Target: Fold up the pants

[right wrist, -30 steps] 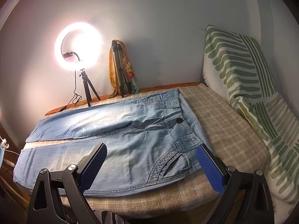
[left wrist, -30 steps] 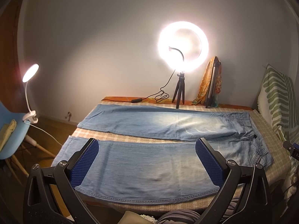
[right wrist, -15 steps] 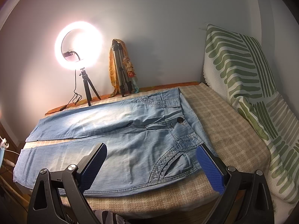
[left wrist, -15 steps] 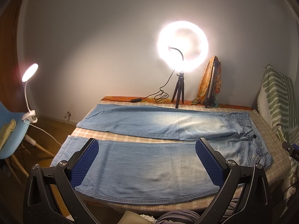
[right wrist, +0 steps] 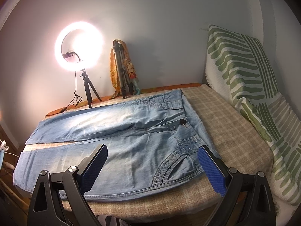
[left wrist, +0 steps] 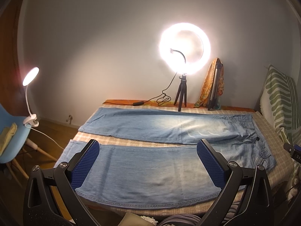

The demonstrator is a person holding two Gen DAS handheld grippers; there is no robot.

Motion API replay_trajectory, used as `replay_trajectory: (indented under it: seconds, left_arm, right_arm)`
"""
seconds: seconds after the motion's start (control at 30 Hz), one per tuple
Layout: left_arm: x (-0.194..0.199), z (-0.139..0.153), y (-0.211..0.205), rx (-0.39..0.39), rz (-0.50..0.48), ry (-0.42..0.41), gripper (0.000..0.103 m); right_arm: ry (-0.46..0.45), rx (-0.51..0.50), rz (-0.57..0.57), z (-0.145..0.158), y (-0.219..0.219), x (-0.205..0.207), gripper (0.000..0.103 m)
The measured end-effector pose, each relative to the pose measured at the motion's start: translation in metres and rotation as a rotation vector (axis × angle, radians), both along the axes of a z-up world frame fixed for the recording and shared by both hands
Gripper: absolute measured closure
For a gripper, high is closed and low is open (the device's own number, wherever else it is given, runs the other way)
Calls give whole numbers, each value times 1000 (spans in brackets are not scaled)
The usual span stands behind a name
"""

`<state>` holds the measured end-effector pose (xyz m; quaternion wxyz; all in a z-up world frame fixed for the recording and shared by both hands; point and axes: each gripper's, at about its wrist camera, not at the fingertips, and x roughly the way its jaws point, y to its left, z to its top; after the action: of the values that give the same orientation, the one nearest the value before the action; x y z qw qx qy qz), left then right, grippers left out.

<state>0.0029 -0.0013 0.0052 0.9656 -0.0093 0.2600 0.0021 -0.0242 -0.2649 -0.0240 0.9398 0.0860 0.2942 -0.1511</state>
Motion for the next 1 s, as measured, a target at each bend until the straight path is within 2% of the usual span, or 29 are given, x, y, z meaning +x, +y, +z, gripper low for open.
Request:
replay_trajectory:
  seconds: [0.47, 0.8, 1.0]
  left_arm:
    - [23, -3, -9, 44, -30, 8, 0]
    - [51, -21, -1, 73, -12, 41, 0]
    - [71, -27, 6, 51, 0, 62, 0]
  right_arm:
    - [-27, -34, 18, 21, 6, 27, 4]
    - [-7, -90, 73, 23, 18, 66, 4]
    - [-18, -54, 97, 32, 20, 92, 4]
